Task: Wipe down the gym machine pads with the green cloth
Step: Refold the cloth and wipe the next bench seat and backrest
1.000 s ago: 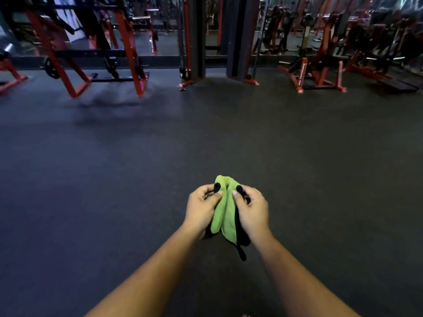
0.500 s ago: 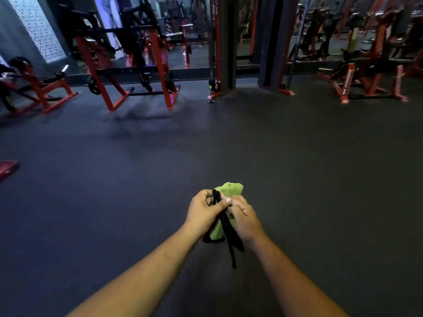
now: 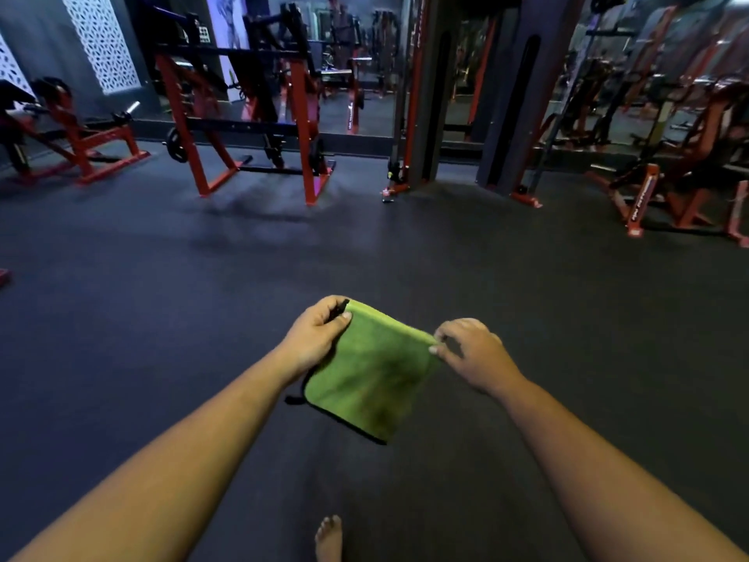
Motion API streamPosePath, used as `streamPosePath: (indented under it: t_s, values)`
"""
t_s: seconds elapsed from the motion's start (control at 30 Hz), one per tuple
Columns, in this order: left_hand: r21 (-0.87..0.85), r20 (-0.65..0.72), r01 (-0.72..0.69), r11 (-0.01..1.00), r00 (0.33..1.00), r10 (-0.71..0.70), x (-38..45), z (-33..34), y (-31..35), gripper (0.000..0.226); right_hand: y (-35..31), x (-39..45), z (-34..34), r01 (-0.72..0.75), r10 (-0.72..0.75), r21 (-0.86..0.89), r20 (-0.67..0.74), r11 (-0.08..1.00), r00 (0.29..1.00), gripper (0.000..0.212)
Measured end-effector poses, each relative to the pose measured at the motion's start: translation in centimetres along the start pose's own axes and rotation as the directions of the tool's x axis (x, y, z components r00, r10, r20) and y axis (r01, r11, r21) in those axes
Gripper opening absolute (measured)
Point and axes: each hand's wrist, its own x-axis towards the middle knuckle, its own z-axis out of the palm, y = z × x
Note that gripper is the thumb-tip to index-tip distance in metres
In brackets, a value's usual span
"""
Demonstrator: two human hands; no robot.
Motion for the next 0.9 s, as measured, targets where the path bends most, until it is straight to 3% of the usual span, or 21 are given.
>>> streamPosePath:
  t_s: [0.07, 0.23, 0.37, 0.43, 0.53, 0.63, 0.73, 0.8, 0.87, 0.9]
  values:
    - [0.044, -0.034, -0.002, 0.999, 0.999, 0.003, 4.0, -1.4, -1.4, 0.018, 0.7, 4.3, 0.2, -0.009, 0.015, 0.084, -0.07, 0.996, 0.997, 0.02]
    - [-0.122, -0.131, 0.021, 0.992, 0.991, -0.037, 14.6, -3.5, -1.7, 0.024, 0.8, 15.1, 1.9, -0.113, 0.179, 0.448, -0.107, 0.887, 0.978, 0.008]
    - [-0.25, -0.088, 0.026, 0.968, 0.995, -0.049, 23.7, -5.3, -0.1, 0.022, 0.5, 23.8, 2.6, -0.096, 0.411, 0.827, -0.172, 0.554, 0.895, 0.011]
    - [-0.297, -0.107, -0.002, 0.955, 0.994, -0.031, 28.1, -5.7, 0.5, 0.019, 0.6, 27.7, 2.6, -0.024, 0.492, 0.919, -0.188, 0.393, 0.85, 0.021]
    - [-0.276, -0.137, -0.068, 0.959, 0.99, 0.03, 34.0, -6.4, 1.5, 0.015, 1.9, 33.1, 2.5, 0.068, 0.548, 0.967, -0.195, 0.244, 0.813, 0.034]
    - [-0.206, -0.207, -0.128, 0.97, 0.975, 0.084, 40.2, -6.5, 1.2, 0.015, 4.5, 38.5, 2.0, 0.162, 0.548, 0.972, -0.231, 0.173, 0.804, 0.042]
    - [-0.189, -0.288, -0.123, 0.974, 0.956, 0.064, 47.2, -6.5, 0.7, 0.021, 8.5, 44.2, 1.9, 0.25, 0.554, 0.966, -0.242, 0.063, 0.797, 0.039]
    - [-0.216, -0.272, -0.14, 0.966, 0.959, 0.079, 52.3, -6.0, 0.6, 0.018, 11.8, 48.5, 2.7, 0.198, 0.537, 0.98, -0.177, 0.019, 0.825, 0.039]
    - [-0.244, -0.224, -0.119, 0.962, 0.972, 0.063, 57.4, -5.3, 0.7, 0.016, 14.5, 53.1, 4.1, 0.002, 0.501, 0.999, -0.024, 0.046, 0.865, 0.077]
    - [-0.252, -0.214, -0.106, 0.962, 0.976, 0.052, 59.4, -5.1, 0.8, 0.017, 15.3, 55.0, 5.1, -0.085, 0.486, 0.995, 0.044, 0.062, 0.873, 0.081]
